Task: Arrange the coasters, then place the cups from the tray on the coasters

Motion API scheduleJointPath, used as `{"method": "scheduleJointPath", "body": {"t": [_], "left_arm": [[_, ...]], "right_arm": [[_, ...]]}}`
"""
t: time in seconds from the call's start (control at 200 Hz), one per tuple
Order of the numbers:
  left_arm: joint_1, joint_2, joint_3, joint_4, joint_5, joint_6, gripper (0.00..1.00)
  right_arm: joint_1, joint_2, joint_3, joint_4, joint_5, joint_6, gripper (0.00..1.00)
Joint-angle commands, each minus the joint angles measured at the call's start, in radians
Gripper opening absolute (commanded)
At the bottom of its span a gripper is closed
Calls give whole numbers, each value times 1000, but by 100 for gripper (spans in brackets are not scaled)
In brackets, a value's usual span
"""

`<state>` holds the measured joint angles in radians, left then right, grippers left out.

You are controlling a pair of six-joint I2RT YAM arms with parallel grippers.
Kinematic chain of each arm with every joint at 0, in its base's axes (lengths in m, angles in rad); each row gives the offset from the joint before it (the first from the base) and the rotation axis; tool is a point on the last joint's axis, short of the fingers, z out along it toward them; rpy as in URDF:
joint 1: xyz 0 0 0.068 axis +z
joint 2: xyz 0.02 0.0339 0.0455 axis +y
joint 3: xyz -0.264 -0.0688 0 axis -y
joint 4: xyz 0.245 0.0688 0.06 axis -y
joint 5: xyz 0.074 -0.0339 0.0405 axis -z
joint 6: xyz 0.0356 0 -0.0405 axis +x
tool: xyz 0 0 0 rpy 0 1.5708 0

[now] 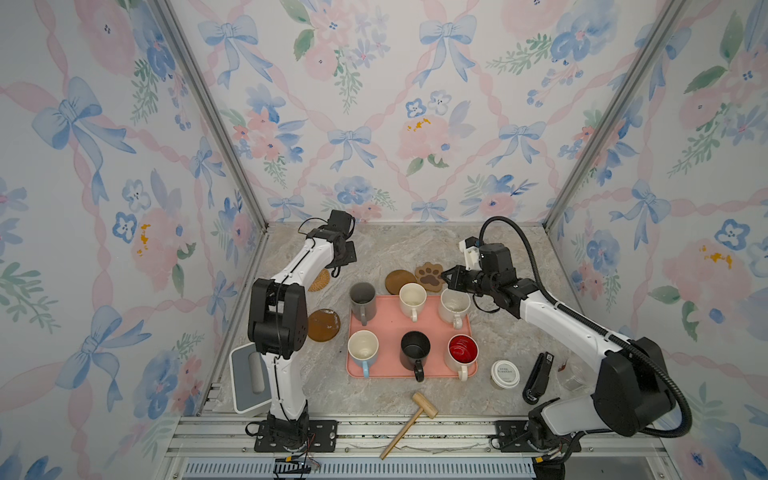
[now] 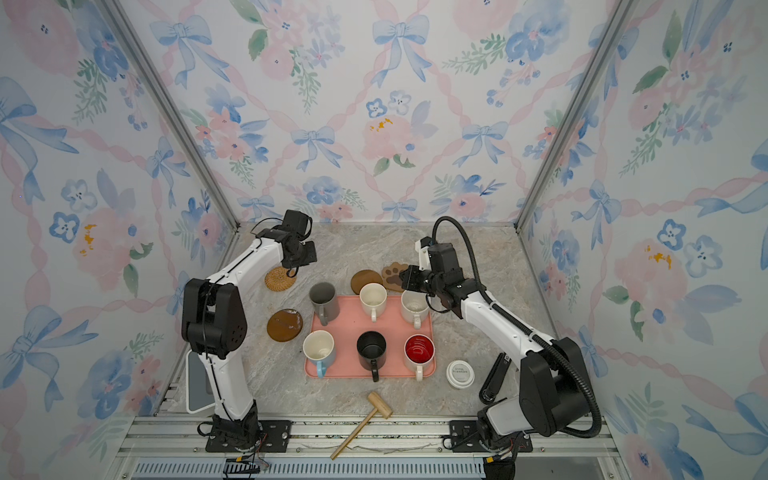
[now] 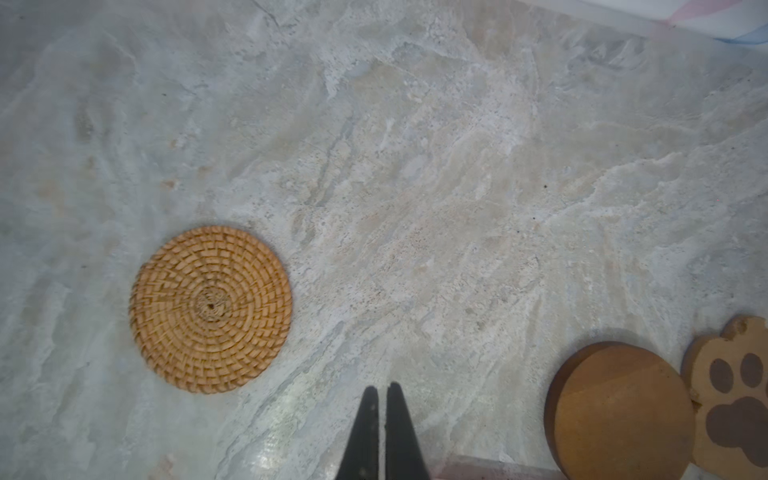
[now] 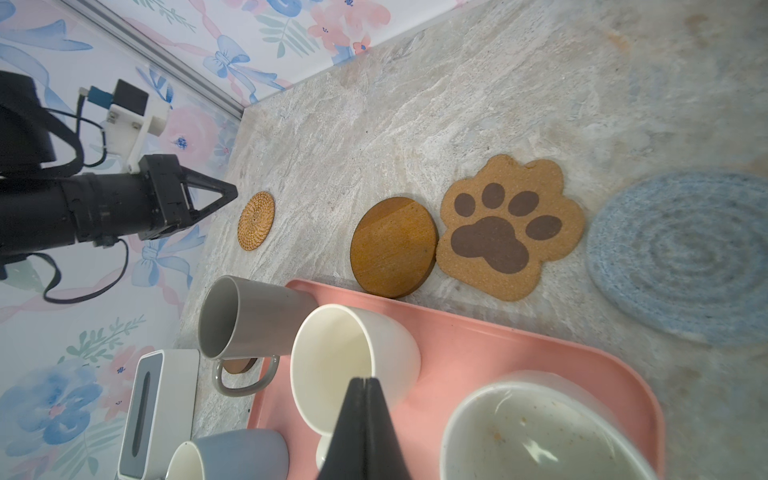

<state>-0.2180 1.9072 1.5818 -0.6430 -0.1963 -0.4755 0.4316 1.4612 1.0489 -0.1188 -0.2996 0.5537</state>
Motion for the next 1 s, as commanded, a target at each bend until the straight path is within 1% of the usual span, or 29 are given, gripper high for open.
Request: {"method": "scheduleJointPath", "body": {"t": [0.0, 0.15, 0.395, 0.575, 0.68, 0.745, 0.86, 0.995], "left_arm": [[7, -95, -121, 42, -117, -52, 0], [8, -210, -267, 52, -155, -80, 0], [12, -409, -495, 74, -210, -199, 0], [12, -554, -629, 74, -196, -274, 0], [6, -646, -702, 72, -138, -309, 0], [-8, -706, -750, 72, -137, -340, 0], [-24, -790, -804, 69, -125, -347, 0], [-26, -850, -854, 68, -68, -356, 0]], "right_arm": [[27, 11, 55, -57, 38, -31, 0], [59, 5, 63, -57, 63, -35, 0], [82, 50, 102, -77, 63, -44, 0], [90, 78, 119, -70, 56, -41, 0], [94, 90, 128, -68, 51, -41, 0], [96, 100, 133, -66, 48, -41, 0], [102, 115, 142, -62, 42, -39, 0], [110, 131, 154, -61, 37, -39, 0]]}}
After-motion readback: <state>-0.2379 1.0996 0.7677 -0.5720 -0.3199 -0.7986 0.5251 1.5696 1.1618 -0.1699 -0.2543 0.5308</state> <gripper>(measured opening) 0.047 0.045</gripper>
